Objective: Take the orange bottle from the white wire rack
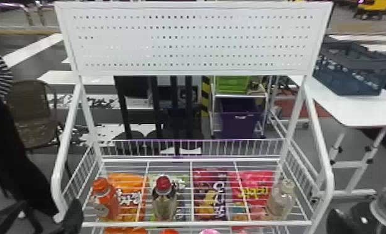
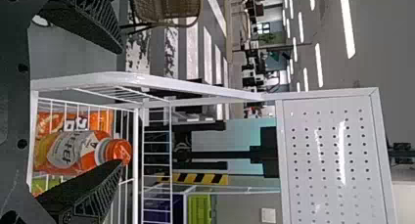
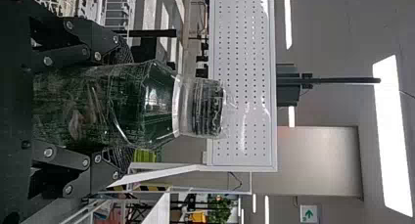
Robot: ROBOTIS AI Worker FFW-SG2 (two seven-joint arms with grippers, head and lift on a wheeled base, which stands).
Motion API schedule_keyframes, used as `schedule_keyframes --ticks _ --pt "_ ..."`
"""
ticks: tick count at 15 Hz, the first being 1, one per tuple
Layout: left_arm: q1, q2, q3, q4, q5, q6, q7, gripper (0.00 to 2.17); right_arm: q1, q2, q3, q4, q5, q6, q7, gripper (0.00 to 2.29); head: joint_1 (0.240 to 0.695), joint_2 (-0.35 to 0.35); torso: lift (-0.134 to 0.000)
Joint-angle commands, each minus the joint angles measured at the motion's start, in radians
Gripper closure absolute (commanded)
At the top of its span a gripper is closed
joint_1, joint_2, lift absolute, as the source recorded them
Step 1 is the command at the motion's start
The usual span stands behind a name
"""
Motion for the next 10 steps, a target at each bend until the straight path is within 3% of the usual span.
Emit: schedule_keyframes --ticks 1,6,10 --pt "0.018 0.001 -0.103 0.122 -0.069 -0.233 0.033 0.09 0.0 0.001 -0.001 0.005 -0.001 -0.007 0.0 1.01 0.499 0.0 0.0" --pt "-0.048 0.004 -0.276 0.469 -0.134 -0.662 0.107 0.09 -0.006 0.001 -0.001 0.034 -0.008 -0.023 0.0 1.01 0.499 0.0 0.0" --pt "-0.159 0.001 -0.348 0.703 -0.132 -0.794 0.107 0.09 -0.012 0.001 -0.021 0.048 -0.028 -0.023 0.0 1.01 0.499 0.0 0.0"
